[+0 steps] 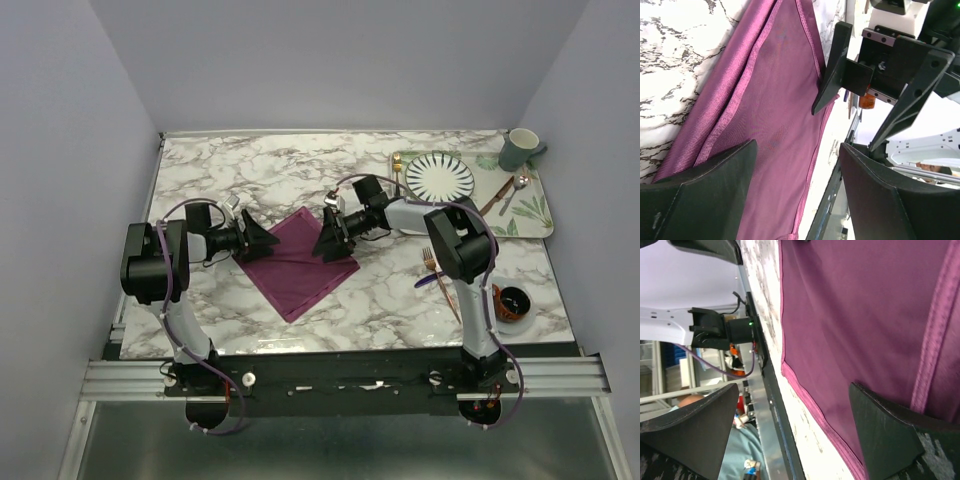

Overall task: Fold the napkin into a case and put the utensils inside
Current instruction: Smooth out the upper triangle-folded napkin at the center of the board.

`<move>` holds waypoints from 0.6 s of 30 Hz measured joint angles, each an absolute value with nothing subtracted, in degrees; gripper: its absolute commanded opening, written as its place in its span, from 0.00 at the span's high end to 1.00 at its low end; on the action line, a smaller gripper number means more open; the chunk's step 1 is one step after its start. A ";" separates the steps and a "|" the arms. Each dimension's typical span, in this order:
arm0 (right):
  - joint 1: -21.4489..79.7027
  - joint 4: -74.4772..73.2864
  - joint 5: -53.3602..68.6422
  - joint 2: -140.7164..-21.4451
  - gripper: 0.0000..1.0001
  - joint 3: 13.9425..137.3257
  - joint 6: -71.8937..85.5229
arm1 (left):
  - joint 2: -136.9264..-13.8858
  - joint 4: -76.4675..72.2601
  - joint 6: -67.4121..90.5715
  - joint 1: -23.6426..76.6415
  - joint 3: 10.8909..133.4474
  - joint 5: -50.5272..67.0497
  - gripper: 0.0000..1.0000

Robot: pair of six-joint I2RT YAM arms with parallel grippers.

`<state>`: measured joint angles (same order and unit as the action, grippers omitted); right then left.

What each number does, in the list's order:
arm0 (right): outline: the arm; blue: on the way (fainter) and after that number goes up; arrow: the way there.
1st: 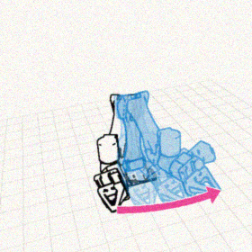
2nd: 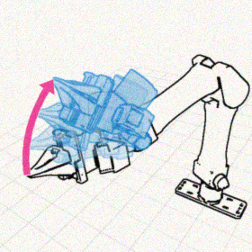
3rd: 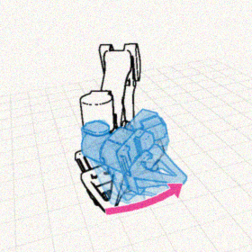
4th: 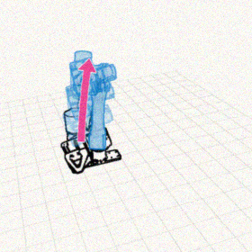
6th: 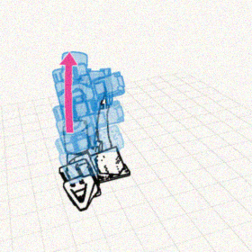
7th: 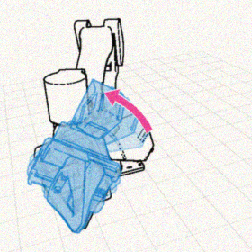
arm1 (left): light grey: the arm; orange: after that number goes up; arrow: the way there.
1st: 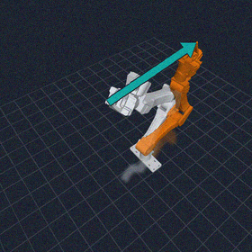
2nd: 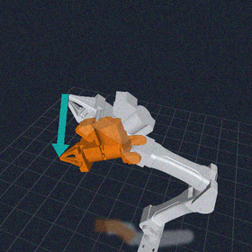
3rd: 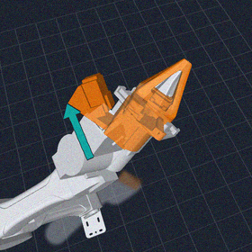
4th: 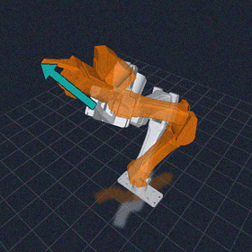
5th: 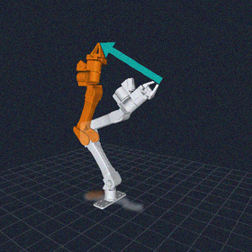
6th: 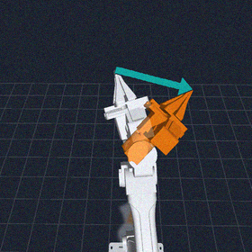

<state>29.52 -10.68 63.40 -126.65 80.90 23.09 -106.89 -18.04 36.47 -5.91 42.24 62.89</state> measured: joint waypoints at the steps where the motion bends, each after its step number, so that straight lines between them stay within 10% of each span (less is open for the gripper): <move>1: 29.21 -10.37 63.94 -126.65 0.00 80.47 23.18 | -107.07 -18.24 36.58 -6.02 42.24 63.18 0.18; 18: 28.14 -16.64 62.28 -120.16 0.00 78.59 19.70 | -105.41 -15.97 34.98 -6.96 41.95 64.31 0.16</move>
